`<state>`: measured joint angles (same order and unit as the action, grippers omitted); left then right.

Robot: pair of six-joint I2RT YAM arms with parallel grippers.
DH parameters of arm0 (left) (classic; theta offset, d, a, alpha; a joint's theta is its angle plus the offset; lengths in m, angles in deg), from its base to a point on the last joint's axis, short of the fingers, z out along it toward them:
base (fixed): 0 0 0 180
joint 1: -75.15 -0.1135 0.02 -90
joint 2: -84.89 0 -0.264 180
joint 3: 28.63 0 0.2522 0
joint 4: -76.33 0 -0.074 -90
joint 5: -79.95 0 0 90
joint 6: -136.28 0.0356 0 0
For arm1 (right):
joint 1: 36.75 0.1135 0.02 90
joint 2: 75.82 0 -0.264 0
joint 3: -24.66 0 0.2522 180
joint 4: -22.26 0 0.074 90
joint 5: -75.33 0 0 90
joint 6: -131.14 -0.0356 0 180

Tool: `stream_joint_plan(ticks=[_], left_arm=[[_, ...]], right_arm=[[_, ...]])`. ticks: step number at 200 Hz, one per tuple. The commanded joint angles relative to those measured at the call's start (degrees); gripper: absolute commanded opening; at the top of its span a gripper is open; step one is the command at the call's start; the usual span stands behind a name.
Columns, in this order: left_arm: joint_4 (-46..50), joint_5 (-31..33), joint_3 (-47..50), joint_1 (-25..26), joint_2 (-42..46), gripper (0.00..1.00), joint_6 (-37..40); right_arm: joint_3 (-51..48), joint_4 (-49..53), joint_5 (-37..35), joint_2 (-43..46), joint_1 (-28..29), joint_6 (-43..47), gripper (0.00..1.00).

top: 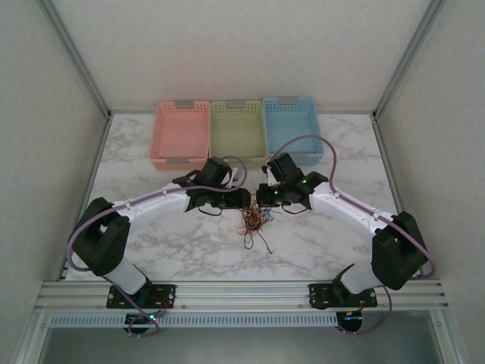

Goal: Untangle the cables

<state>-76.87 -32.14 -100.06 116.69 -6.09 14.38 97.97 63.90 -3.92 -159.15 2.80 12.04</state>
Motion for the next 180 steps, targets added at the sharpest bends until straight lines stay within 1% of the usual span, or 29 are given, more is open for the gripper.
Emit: stream_joint_plan(ticks=[1,13,26,53,67,102,151,180], left_arm=[[-0.2,-1.0,-1.4,0.4,-1.0,0.39,-0.3],[0.2,-0.1,-0.9,0.4,-0.5,0.31,-0.1],[1.2,1.3,-0.4,0.3,0.6,0.25,0.5],[2.5,2.1,1.0,-0.3,1.9,0.07,1.1],[3.0,2.8,1.8,-0.5,2.5,0.00,1.4],[3.6,4.2,4.8,-1.3,4.8,0.00,1.4],[4.9,5.2,8.5,-2.8,8.3,0.00,1.8],[5.0,5.2,10.1,-4.3,9.6,0.00,1.8]], right_arm=[[-0.3,0.0,0.7,1.1,0.4,1.2,0.00],[-0.2,0.4,0.3,1.4,0.4,1.5,0.00],[-0.1,1.1,-0.2,1.6,0.5,2.2,0.00],[-0.4,2.6,-1.9,2.8,0.3,3.8,0.00],[-1.2,2.9,-2.8,4.0,-0.4,4.2,0.00],[-5.0,2.3,-3.1,8.7,-4.8,4.1,0.00],[-10.1,3.3,-5.1,13.4,-15.6,1.4,0.00],[-11.5,3.5,-7.2,14.2,-20.4,0.1,0.00]])
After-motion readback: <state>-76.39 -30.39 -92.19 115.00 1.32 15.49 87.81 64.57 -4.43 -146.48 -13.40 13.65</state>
